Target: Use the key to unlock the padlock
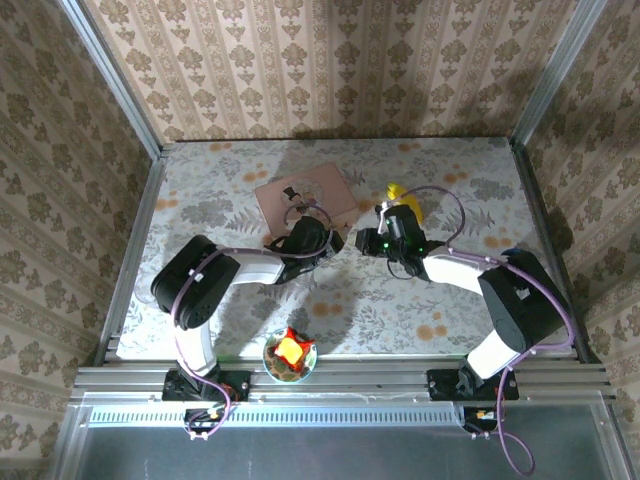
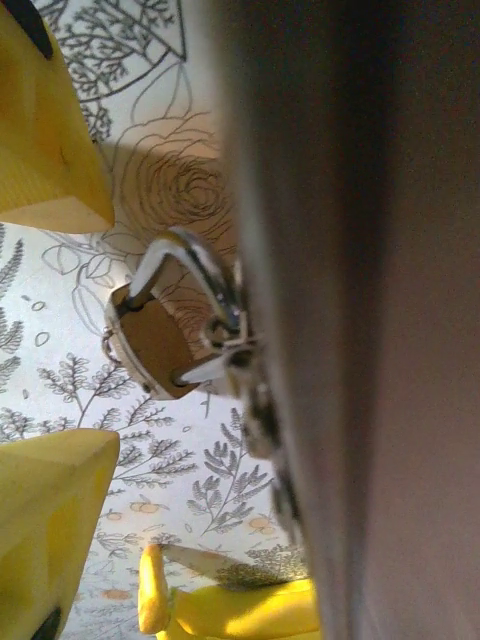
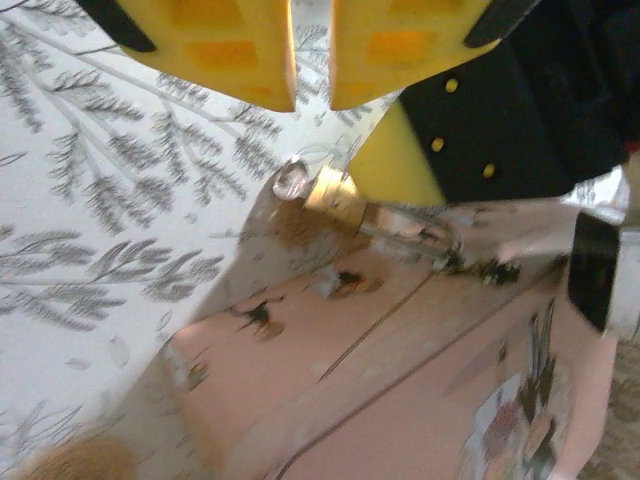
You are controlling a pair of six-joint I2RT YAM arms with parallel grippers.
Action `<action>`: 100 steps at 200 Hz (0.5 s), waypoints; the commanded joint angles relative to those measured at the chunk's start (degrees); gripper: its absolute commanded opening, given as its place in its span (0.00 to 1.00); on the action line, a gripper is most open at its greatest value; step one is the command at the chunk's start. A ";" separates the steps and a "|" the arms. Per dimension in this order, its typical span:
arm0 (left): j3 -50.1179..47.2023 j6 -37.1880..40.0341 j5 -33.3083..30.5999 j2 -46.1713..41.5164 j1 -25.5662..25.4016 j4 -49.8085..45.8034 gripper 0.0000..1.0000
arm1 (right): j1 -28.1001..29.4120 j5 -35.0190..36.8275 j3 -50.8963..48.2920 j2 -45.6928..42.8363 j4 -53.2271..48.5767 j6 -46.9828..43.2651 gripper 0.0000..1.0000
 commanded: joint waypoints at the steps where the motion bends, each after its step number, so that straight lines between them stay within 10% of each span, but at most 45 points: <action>1: -0.89 2.23 -3.96 0.76 0.11 4.56 0.57 | -0.97 -0.29 4.52 3.09 -6.27 -2.65 0.16; 100: 0.25 4.34 -6.43 5.07 -0.50 7.02 0.52 | -1.54 -3.35 8.64 12.24 -3.04 0.28 0.15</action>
